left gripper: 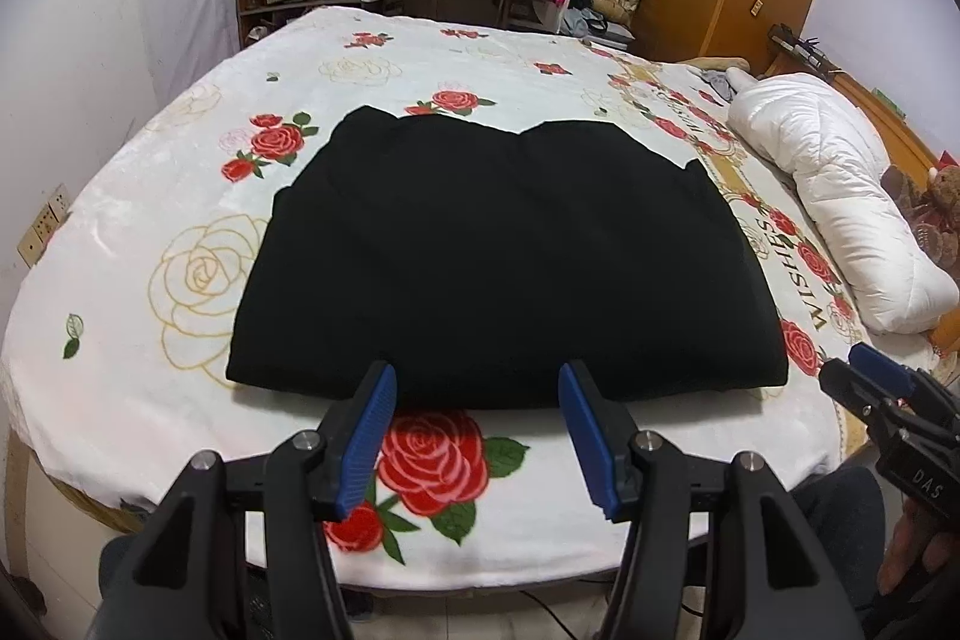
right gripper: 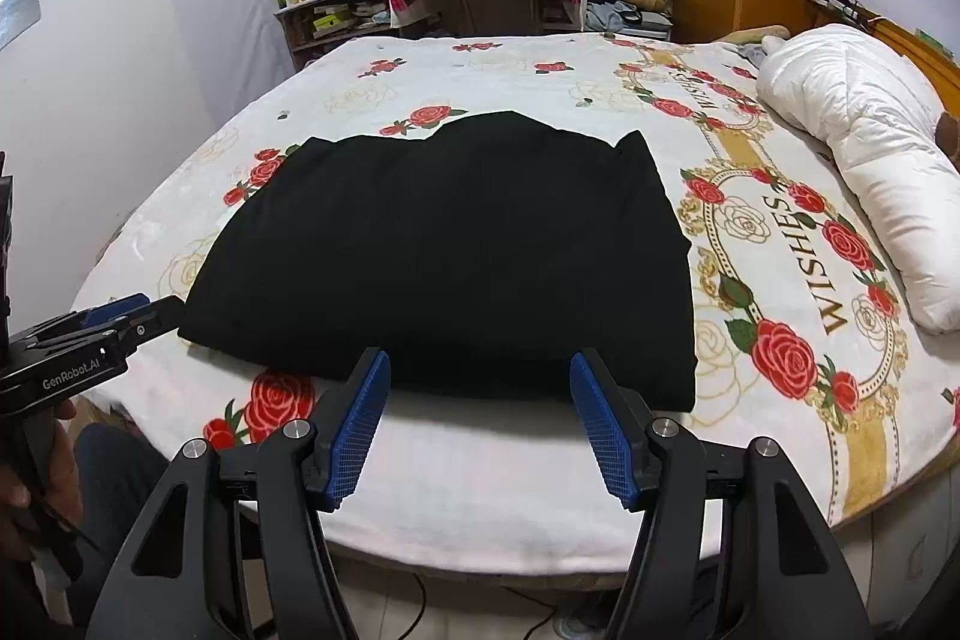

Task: Fold large clothes

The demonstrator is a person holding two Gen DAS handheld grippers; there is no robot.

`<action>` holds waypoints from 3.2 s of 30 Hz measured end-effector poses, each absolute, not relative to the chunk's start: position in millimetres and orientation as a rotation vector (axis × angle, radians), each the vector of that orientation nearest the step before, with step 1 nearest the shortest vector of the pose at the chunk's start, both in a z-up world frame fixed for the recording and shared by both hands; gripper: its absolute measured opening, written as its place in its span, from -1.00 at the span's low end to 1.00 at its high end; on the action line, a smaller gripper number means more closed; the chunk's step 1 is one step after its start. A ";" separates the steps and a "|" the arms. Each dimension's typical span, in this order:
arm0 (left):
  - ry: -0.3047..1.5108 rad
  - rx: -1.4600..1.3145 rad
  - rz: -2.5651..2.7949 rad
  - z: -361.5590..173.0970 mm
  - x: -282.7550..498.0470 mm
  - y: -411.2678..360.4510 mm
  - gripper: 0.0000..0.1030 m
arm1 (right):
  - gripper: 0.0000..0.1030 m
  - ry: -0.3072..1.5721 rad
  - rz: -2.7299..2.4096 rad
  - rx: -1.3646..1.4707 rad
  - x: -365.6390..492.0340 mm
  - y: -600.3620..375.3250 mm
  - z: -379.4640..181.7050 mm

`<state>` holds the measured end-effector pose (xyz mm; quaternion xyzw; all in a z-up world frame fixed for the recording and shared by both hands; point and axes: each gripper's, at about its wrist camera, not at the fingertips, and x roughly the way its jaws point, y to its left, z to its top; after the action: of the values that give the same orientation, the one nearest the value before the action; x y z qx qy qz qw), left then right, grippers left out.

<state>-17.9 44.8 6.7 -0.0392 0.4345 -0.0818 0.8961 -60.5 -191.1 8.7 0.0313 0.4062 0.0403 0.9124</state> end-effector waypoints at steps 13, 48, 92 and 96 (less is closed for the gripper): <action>0.936 -0.091 -0.161 -4.7 -21.1 38.4 0.14 | 0.22 0.857 0.063 0.046 -65.4 -191.9 0.2; 0.940 -0.025 -0.151 -8.5 -22.4 29.9 0.14 | 0.22 0.892 0.077 0.007 -60.2 -179.2 -7.9; 0.951 0.004 -0.156 -11.0 -24.5 26.3 0.14 | 0.22 0.904 0.077 0.008 -59.2 -180.1 -10.1; 0.957 0.019 -0.157 -12.3 -23.7 24.6 0.15 | 0.22 0.904 0.077 0.008 -59.0 -180.0 -10.0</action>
<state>-23.7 24.6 -12.3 0.0093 0.4600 -0.0756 0.8846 -59.0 -180.0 -10.0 0.0038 0.4366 0.0370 0.8989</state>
